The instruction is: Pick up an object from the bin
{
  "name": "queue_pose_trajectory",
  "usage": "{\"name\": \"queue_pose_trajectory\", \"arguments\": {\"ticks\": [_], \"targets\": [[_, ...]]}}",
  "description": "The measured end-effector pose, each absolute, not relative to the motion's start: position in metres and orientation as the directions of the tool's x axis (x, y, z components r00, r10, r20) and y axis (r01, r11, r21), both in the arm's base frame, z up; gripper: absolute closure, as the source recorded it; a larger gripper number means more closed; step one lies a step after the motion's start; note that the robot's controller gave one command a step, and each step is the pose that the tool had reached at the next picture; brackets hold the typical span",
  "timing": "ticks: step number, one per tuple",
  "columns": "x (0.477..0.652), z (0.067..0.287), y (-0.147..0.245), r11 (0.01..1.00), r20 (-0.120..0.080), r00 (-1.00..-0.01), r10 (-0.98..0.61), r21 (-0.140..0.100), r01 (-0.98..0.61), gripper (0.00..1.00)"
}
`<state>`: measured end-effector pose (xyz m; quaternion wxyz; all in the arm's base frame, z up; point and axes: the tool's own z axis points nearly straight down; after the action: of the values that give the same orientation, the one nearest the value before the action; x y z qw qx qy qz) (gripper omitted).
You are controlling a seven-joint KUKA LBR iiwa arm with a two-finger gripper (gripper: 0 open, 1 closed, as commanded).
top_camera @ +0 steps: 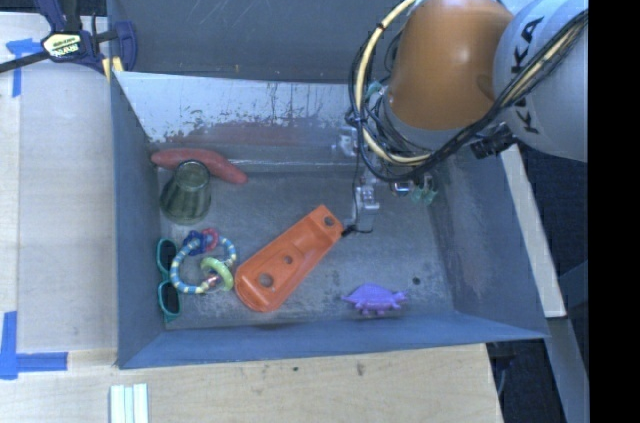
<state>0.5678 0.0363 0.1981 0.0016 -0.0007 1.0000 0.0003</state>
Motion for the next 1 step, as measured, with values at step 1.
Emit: {"name": "queue_pose_trajectory", "arguments": {"ticks": [1], "targets": [[0.5693, 0.1774, 0.0404, 0.998, -0.009, -0.998, -0.067, -0.001, -0.067, 0.00]]}}
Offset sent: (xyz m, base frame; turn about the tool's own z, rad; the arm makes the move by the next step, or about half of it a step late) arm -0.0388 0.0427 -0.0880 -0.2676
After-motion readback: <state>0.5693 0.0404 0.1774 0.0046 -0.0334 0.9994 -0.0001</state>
